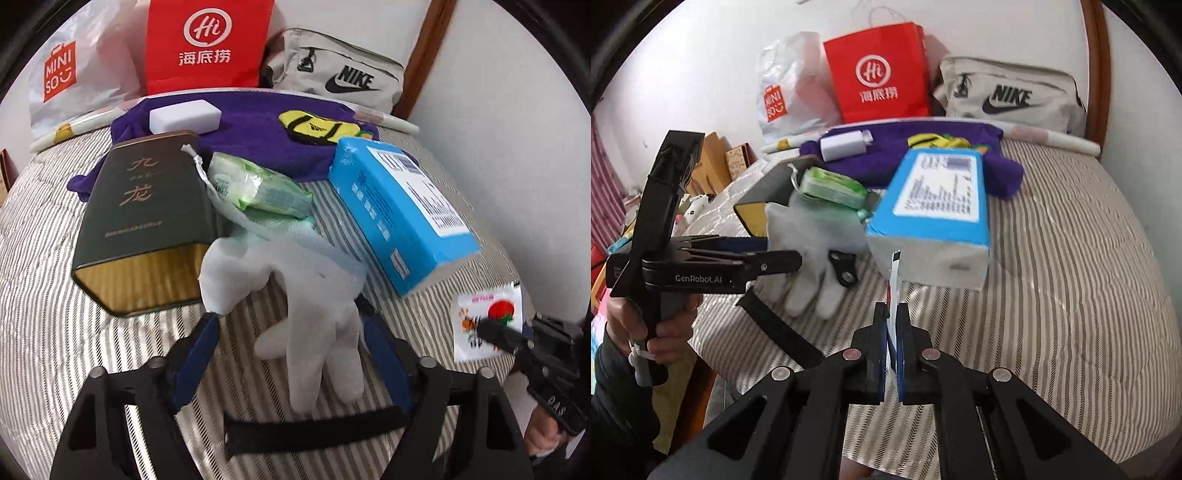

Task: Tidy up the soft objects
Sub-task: 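Grasp the white glove with the left gripper while the right gripper holds the snack packet, then lift the glove with the left gripper while the right gripper carries the packet toward the towel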

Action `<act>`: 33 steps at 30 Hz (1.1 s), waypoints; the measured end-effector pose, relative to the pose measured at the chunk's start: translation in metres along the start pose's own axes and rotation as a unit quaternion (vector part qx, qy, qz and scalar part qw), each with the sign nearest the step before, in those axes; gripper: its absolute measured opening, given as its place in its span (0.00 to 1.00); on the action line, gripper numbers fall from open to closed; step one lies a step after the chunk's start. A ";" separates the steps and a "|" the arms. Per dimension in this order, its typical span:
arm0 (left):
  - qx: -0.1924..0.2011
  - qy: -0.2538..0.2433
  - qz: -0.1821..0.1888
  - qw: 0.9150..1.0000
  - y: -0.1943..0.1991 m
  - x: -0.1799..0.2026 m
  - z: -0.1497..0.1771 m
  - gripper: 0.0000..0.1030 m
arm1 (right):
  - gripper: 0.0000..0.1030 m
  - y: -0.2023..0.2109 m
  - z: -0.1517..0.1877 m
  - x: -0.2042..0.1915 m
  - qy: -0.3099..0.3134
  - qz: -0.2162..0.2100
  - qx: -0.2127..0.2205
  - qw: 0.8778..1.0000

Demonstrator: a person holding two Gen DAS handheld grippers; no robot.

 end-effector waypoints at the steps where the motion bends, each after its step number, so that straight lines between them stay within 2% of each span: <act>1: 0.002 0.004 0.002 1.000 -0.001 0.000 -0.001 0.60 | 0.04 -0.003 0.001 0.001 -0.002 -0.002 -0.004 1.000; 2: 0.001 0.007 0.008 1.000 -0.002 0.001 -0.002 0.48 | 0.04 -0.005 0.002 0.002 -0.003 -0.003 -0.005 1.000; 3: -0.003 0.010 0.015 1.000 -0.004 0.002 -0.002 0.41 | 0.04 -0.007 0.002 0.003 -0.006 -0.005 -0.008 1.000; 5: -0.015 0.009 0.020 1.000 -0.007 0.003 -0.001 0.17 | 0.04 -0.012 0.004 0.004 -0.011 -0.010 -0.017 1.000; 7: -0.007 0.009 0.020 1.000 -0.003 0.002 -0.001 0.10 | 0.04 -0.015 0.003 0.007 -0.020 -0.012 -0.021 0.999; 12: 0.020 0.001 0.031 0.999 0.022 0.002 -0.002 0.09 | 0.04 -0.016 0.004 0.010 -0.026 -0.014 -0.023 0.999; 25: 0.077 0.047 0.037 0.995 0.079 -0.038 0.003 0.09 | 0.04 -0.010 0.006 0.007 -0.021 -0.002 -0.019 1.000; 33: 0.103 0.079 0.018 0.991 0.105 -0.072 0.011 0.09 | 0.04 -0.009 0.005 0.002 -0.013 0.004 -0.019 1.000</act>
Point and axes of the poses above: each gripper's, at about its wrist camera, not at the fingertips, and y roughly against the way its jaws point, x to its right, z to its underside, the point moved 6 cm from there along -y, roughly the way its jaws point, and after that the axes turned 4 degrees about y, right-handed, at the moved point
